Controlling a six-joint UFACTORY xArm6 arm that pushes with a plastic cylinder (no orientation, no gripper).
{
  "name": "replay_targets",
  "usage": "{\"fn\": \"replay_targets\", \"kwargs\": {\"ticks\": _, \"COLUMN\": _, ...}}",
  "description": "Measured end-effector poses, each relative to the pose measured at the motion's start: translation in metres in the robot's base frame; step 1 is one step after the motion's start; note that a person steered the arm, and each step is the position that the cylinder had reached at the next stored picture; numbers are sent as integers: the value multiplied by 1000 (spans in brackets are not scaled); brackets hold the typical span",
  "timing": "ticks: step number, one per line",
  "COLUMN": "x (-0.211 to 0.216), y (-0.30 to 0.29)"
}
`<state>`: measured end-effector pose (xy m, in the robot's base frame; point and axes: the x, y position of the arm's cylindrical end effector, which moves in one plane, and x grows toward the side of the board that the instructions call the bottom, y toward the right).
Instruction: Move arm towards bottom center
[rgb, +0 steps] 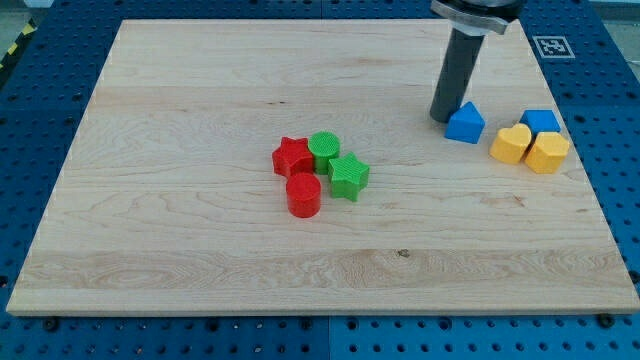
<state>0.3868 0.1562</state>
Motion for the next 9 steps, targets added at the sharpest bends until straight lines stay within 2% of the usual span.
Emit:
{"fn": "replay_targets", "kwargs": {"ticks": 2, "x": 1, "y": 22}}
{"fn": "replay_targets", "kwargs": {"ticks": 4, "x": 9, "y": -28}}
{"fn": "replay_targets", "kwargs": {"ticks": 7, "x": 168, "y": -39}}
{"fn": "replay_targets", "kwargs": {"ticks": 8, "x": 193, "y": -82}}
{"fn": "replay_targets", "kwargs": {"ticks": 9, "x": 182, "y": -124}}
